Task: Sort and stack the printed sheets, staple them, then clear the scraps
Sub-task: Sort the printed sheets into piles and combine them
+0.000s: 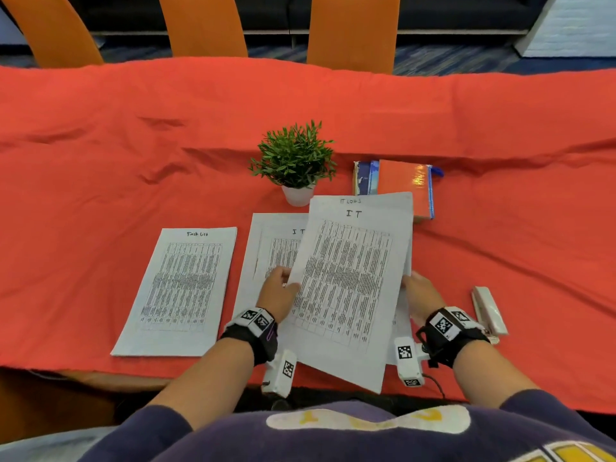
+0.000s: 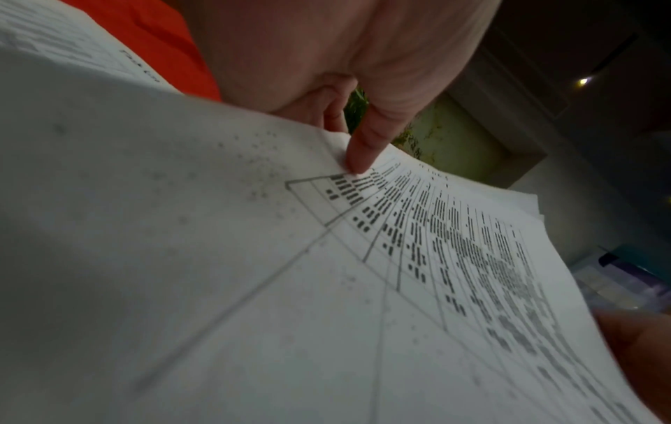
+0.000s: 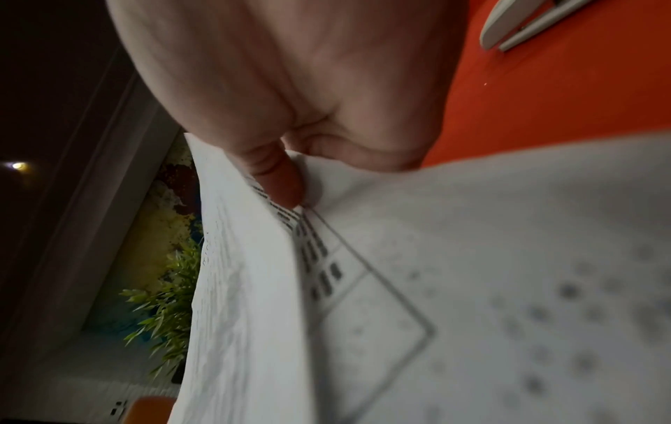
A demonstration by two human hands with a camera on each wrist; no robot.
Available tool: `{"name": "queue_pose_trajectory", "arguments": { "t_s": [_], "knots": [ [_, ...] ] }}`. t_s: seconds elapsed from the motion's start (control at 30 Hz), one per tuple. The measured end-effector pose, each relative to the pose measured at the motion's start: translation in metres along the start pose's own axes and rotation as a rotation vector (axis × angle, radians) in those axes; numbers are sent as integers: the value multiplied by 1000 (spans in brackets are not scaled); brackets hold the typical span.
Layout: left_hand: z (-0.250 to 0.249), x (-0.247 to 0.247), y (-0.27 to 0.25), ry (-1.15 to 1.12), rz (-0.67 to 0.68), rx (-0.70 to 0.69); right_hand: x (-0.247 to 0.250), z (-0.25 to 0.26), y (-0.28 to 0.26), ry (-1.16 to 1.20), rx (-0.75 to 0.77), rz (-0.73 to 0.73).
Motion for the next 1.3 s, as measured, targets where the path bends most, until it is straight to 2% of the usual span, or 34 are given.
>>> {"name": "queue_pose_trajectory", "arguments": {
  "t_s": [0.1, 0.17, 0.2, 0.27, 0.47, 0.63, 0.73, 0.83, 0.93, 1.07, 1.2, 1.3],
  "knots": [
    [3, -9, 3, -19, 0, 44, -6, -6, 1, -60, 21, 38],
    [3, -12, 5, -59, -15, 64, -10, -11, -1, 92, -24, 104],
    [2, -13, 6, -61, -19, 67, -10, -15, 1, 256, -69, 104],
    [1, -16, 6, -64, -21, 59, -14, -14, -1, 370, -72, 170],
    [11, -21, 11, -143, -17, 41, -13, -16, 2, 385, -45, 171],
    [21, -19, 21, -114, -2, 20, -14, -21, 7, 133, -2, 190],
    [25, -17, 25, -7, -33, 0, -8, -29, 15, -43, 24, 82],
    [38, -4, 31, 279, -149, 68, 2, -35, 19, -115, 11, -46],
    [57, 15, 37, 548, -223, 219, 9, -37, 18, -250, -4, -98],
    [72, 24, 41, 601, -178, 316, 13, -43, 25, -358, -64, -124],
    [76, 28, 45, 598, -161, 290, 14, -44, 28, -481, -74, -124],
    [73, 30, 44, 569, -198, 202, 13, -42, 28, -480, -52, -139]
  ]
}}
Point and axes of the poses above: each hand's wrist, its own y-axis towards the middle knuckle, its own x-axis out of the back of the hand, z = x × y, the point moved 2 cm from there along y, towards the middle knuckle, and after that the axes turned 4 degrees about z, right-handed, at the moved point
